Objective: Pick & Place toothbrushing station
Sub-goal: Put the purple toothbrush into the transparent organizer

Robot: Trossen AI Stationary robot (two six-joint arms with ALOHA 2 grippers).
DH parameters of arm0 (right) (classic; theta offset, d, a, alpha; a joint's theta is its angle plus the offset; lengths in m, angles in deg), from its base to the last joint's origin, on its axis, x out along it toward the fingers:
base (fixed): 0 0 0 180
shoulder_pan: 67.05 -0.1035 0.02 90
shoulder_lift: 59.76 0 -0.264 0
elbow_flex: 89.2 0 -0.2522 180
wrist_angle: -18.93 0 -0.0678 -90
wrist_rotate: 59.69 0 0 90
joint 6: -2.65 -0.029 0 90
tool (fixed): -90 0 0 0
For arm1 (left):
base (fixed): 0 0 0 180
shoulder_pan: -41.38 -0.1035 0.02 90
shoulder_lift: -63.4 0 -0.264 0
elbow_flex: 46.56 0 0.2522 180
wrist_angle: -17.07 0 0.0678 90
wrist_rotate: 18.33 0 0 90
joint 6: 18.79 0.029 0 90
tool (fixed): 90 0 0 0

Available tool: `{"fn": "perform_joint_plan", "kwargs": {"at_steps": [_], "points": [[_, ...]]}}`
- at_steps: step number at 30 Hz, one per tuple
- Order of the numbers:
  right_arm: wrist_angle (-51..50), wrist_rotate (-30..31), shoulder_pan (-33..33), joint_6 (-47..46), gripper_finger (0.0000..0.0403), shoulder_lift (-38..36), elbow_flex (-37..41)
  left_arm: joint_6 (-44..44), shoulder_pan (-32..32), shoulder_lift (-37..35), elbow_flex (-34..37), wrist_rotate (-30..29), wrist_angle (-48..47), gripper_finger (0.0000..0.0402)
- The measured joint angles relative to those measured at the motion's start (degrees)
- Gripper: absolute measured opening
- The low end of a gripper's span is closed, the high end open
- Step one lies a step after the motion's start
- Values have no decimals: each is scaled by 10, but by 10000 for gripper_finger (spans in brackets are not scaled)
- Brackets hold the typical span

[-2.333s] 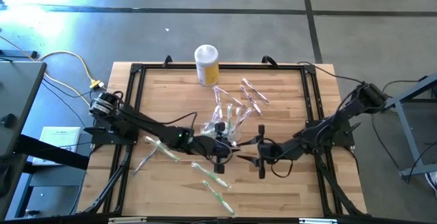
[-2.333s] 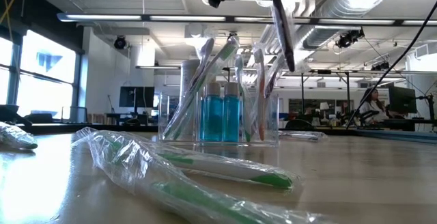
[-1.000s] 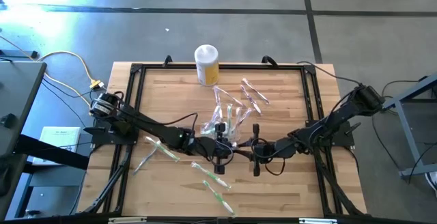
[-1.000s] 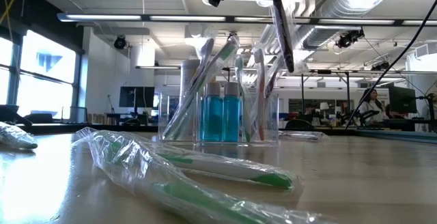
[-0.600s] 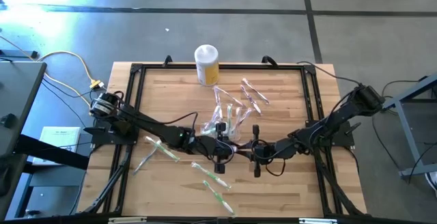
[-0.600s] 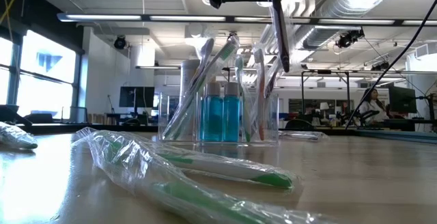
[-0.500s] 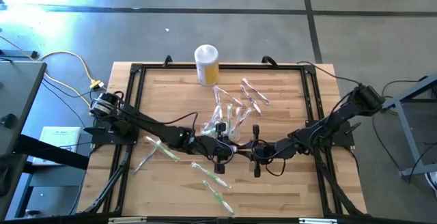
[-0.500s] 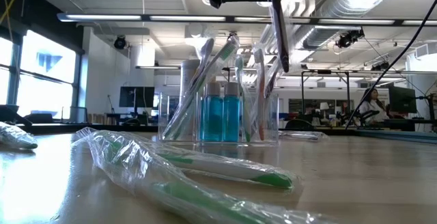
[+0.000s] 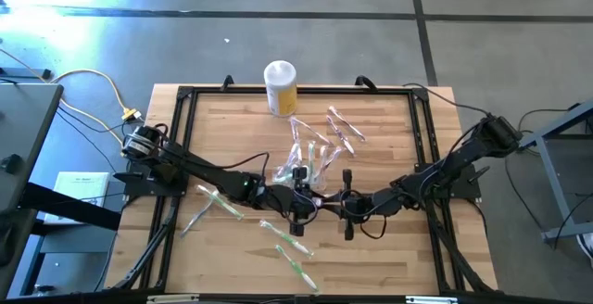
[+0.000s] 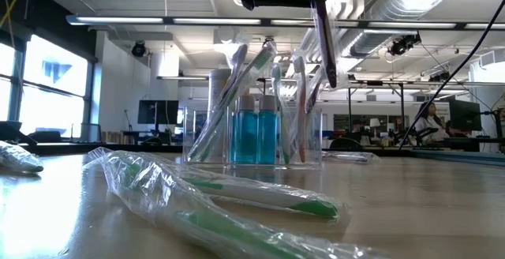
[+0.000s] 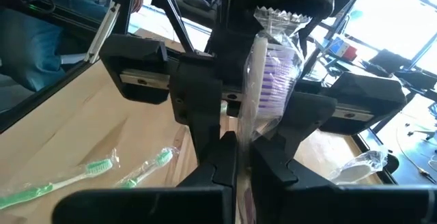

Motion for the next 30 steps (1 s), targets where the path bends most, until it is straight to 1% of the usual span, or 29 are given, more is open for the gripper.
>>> {"fn": "perform_joint_plan", "kwargs": {"at_steps": [2, 4, 8, 12, 16, 17, 19, 21, 23, 25, 28, 30], "points": [[1, 0, 0, -1, 11, 0, 0, 0, 0, 0, 0, 4, 2, 116], [0, 0, -1, -1, 11, 0, 0, 0, 0, 0, 0, 5, 2, 127], [2, 15, -11, 3, 11, 0, 0, 1, 0, 0, 0, 4, 2, 171], [2, 28, -27, 9, 11, 0, 0, 2, 0, -1, 0, -32, -1, 222], [-17, 65, -54, 16, 11, -13, -1, -1, 2, -20, 1, -71, -21, 252], [-33, 80, -63, 16, 11, -19, -1, -12, 2, -29, 1, -86, -32, 256], [-85, 133, -82, 12, 11, -36, -1, -41, 8, -52, 1, -118, -80, 261], [-143, 201, -102, -8, 11, -54, 0, -69, 13, -86, 1, -135, -144, 262], [-202, 243, -120, -42, 11, -77, 0, -93, 22, -123, 1, -145, -206, 262], [-257, 252, -135, -72, 11, -104, 0, -108, 33, -157, 12, -157, -231, 262], [-352, 235, -140, -108, 11, -149, 4, -120, 51, -205, 50, -165, -240, 262], [-350, 233, -128, -135, 11, -182, 25, -129, 59, -238, 79, -161, -231, 262]]}}
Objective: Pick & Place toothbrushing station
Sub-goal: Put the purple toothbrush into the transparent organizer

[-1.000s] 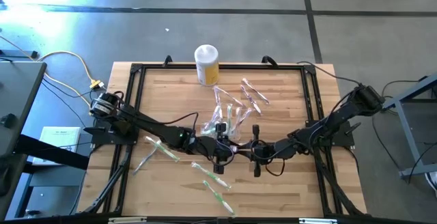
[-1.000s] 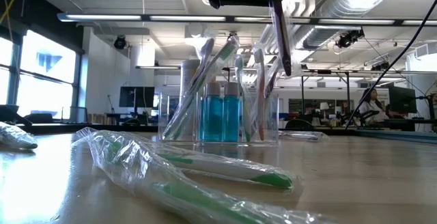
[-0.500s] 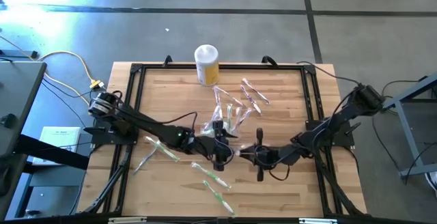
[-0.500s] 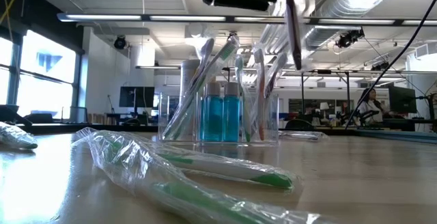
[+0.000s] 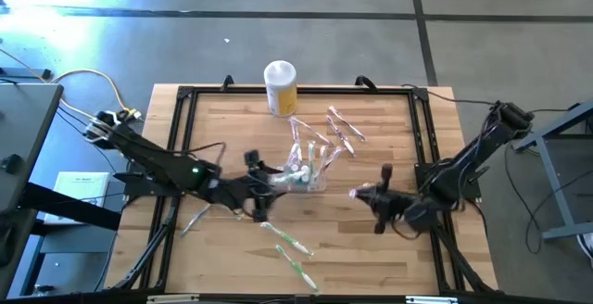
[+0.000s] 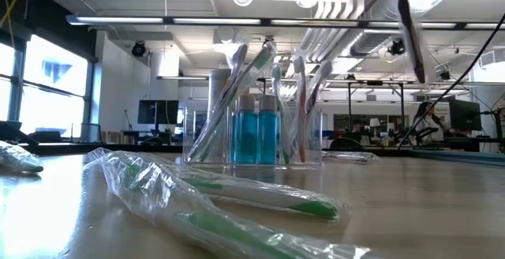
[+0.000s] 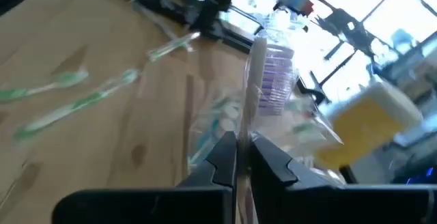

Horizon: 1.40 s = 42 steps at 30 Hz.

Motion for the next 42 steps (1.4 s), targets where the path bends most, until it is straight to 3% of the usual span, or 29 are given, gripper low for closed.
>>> {"fn": "perform_joint_plan", "kwargs": {"at_steps": [3, 9, 12, 19, 29, 42], "points": [[97, -58, 29, 20, 11, -42, 52, -5, 6, -45, 56, 2, 52, 262], [463, -287, 121, 148, 11, -62, 178, 17, -1, -106, 171, 21, 189, 262], [578, -360, 178, 144, 11, -43, 210, 38, -3, -119, 210, 34, 237, 262], [717, -475, 291, 59, 11, 58, 219, 49, -3, -123, 234, 61, 262, 262], [898, -505, 360, 15, 11, 212, 219, 36, -3, -123, 234, 64, 263, 262], [887, -488, 391, -46, 11, 324, 183, 34, -3, -123, 234, 76, 263, 262]]}}
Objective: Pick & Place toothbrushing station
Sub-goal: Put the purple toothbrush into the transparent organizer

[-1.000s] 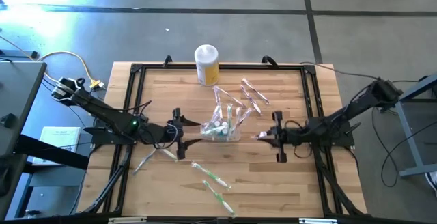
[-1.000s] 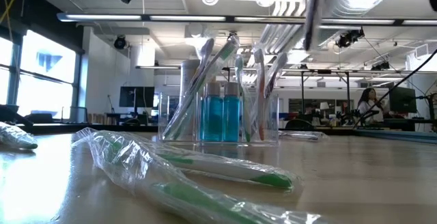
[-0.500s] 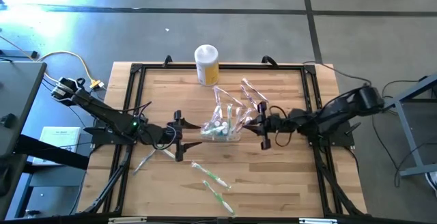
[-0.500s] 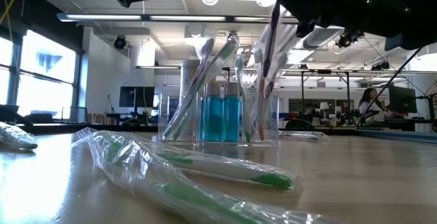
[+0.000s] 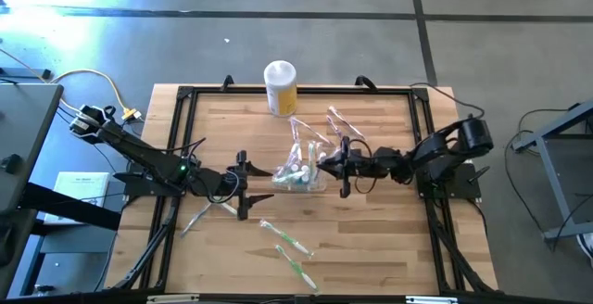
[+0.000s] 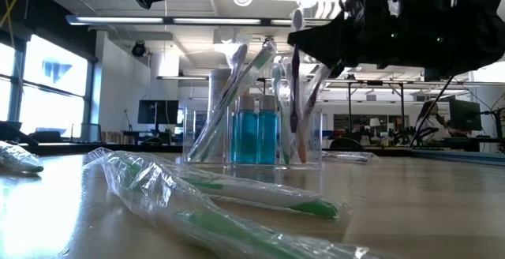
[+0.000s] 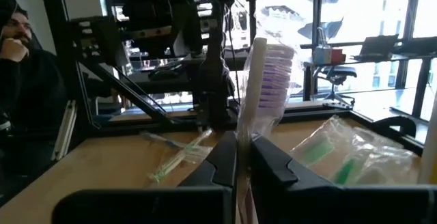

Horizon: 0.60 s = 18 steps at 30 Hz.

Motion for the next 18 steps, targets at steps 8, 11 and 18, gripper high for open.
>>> {"fn": "perform_joint_plan", "kwargs": {"at_steps": [8, 11, 18], "points": [[-6, 35, -1, -64, 11, 43, -18, -1, 0, 0, 0, 2, -2, 262], [-18, 67, -7, -65, 15, 45, -18, -1, 0, 0, 0, 2, -10, 262], [-49, 74, -18, -44, 53, 45, -18, -24, 0, 1, 0, 4, -39, 262]]}}
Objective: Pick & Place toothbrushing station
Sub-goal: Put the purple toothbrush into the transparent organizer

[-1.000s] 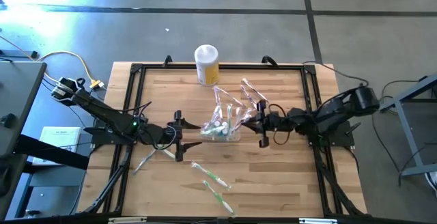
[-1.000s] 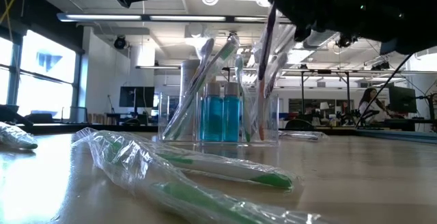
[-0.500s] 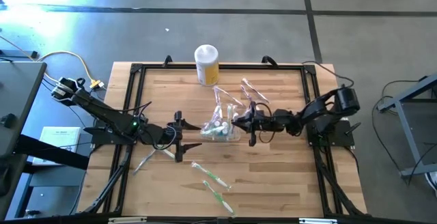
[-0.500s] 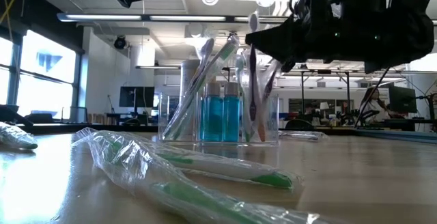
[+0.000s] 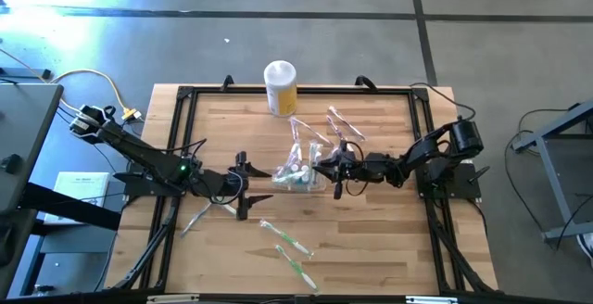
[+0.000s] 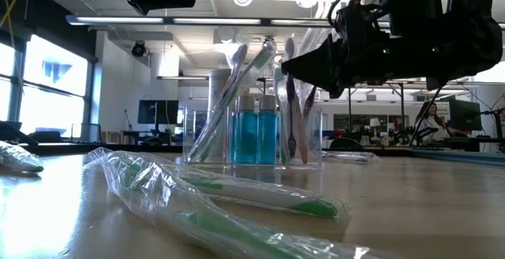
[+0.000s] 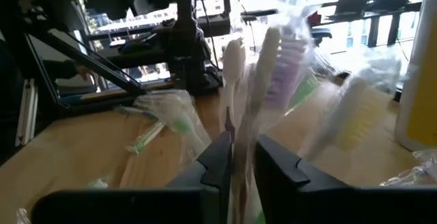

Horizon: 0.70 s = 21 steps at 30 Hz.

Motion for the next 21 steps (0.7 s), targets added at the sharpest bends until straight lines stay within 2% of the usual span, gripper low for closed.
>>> {"fn": "perform_joint_plan", "kwargs": {"at_steps": [13, 17, 21], "points": [[-41, -8, -10, 43, 186, -21, 0, -19, 0, 0, 0, 26, -17, 262], [-70, 14, -17, 47, 205, -41, 0, -33, 0, 0, 0, 26, -37, 262], [-125, 42, -30, 73, 207, -71, 0, -38, 0, 0, 0, 26, -38, 262]]}}
